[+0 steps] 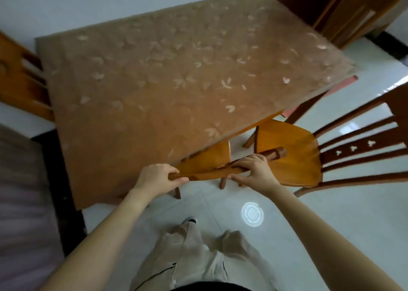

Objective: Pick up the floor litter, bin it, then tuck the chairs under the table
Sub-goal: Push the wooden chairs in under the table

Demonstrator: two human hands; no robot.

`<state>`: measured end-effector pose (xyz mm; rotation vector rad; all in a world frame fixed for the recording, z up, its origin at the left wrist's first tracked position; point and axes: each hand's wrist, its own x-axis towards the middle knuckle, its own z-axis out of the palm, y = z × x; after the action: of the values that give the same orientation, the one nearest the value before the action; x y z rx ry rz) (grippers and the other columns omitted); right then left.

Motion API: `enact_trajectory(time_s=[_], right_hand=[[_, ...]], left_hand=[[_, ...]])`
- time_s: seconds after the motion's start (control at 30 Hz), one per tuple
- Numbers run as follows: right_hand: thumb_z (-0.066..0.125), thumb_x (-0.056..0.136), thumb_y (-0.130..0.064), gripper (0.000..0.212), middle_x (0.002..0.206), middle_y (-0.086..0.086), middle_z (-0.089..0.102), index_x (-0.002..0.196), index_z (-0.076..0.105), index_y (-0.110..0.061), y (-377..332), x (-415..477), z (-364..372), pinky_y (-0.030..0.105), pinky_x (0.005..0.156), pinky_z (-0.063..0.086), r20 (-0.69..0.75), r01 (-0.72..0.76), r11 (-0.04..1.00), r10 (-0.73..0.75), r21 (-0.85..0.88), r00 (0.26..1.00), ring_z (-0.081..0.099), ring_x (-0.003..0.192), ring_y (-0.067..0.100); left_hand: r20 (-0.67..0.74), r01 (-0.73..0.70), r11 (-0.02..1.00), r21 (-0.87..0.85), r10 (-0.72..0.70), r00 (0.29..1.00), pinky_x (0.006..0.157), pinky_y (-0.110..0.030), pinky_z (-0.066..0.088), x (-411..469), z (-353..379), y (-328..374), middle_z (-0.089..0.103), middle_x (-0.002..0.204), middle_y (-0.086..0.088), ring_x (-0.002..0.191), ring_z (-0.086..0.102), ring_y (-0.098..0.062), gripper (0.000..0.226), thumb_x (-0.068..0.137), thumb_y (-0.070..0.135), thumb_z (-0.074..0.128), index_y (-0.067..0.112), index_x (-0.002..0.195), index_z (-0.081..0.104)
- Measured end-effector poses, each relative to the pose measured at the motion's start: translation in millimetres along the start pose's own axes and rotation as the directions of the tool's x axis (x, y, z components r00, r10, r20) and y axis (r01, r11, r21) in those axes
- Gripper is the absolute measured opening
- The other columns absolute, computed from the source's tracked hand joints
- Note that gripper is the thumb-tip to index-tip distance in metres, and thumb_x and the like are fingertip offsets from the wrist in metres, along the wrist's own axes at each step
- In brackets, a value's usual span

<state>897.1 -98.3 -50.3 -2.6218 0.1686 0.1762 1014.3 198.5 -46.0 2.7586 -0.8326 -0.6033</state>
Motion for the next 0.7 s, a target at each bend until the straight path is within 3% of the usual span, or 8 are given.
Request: enact_trajectory(time_s=[0.13,0.27,0.37,0.5,0.63,0.7], right_hand=[[0.051,0.073,-0.083,0.06,0.081,-0.018,0.066,0.085,0.074,-0.029,18,6,9,0.029,0.09,0.022,-0.1,0.103,0.991,-0.095,0.084,0.99,0.048,0.09,0.006],[0.053,0.071,-0.082,0.063,0.08,-0.014,0.067,0.084,0.075,-0.024,31,11,11,0.028,0.086,0.02,-0.135,0.144,0.984,-0.13,0.106,0.982,0.047,0.085,0.006],[0.049,0.071,-0.085,0.071,0.078,-0.009,0.067,0.078,0.074,-0.02,45,19,3,0.028,0.088,0.021,-0.093,0.171,0.98,-0.161,0.107,0.983,0.047,0.085,0.004],[0.052,0.07,-0.083,0.066,0.08,-0.006,0.066,0.081,0.073,-0.022,57,30,-7,0.028,0.088,0.021,-0.021,0.21,0.974,-0.209,0.085,0.978,0.048,0.086,0.007],[0.052,0.069,-0.085,0.066,0.08,-0.009,0.066,0.083,0.073,-0.024,63,37,-10,0.031,0.089,0.023,0.032,0.273,0.958,-0.277,0.092,0.96,0.049,0.089,0.01],[0.05,0.068,-0.086,0.07,0.079,-0.007,0.065,0.081,0.072,-0.021,61,41,-13,0.031,0.09,0.024,0.055,0.297,0.949,-0.304,0.104,0.951,0.05,0.088,0.011]], left_hand=[[-0.044,0.129,0.991,-0.018,-0.13,0.991,0.082,-0.028,0.049,-3,-1,12,0.071,0.111,0.013,0.105,0.064,-0.015,0.078,0.057,0.094,0.039,0.041,0.104,0.072],[-0.074,0.197,0.98,-0.026,-0.199,0.977,0.084,-0.03,0.05,-3,4,21,0.071,0.11,0.011,0.104,0.065,-0.017,0.087,0.051,0.1,0.033,0.042,0.102,0.072],[-0.076,0.244,0.968,-0.048,-0.248,0.966,0.083,-0.031,0.05,-4,11,35,0.071,0.111,0.008,0.105,0.064,-0.018,0.083,0.054,0.096,0.037,0.039,0.103,0.073],[-0.118,0.274,0.958,-0.086,-0.283,0.952,0.08,-0.03,0.052,-13,23,50,0.072,0.107,0.01,0.1,0.065,-0.016,0.086,0.055,0.099,0.033,0.039,0.101,0.073],[-0.133,0.334,0.936,-0.113,-0.348,0.928,0.072,-0.027,0.048,-27,33,61,0.073,0.101,0.009,0.096,0.066,-0.016,0.071,0.061,0.091,0.045,0.039,0.101,0.074],[-0.155,0.347,0.929,-0.128,-0.364,0.918,0.068,-0.025,0.046,-33,39,61,0.074,0.099,0.011,0.093,0.067,-0.015,0.077,0.058,0.096,0.04,0.041,0.1,0.074]])
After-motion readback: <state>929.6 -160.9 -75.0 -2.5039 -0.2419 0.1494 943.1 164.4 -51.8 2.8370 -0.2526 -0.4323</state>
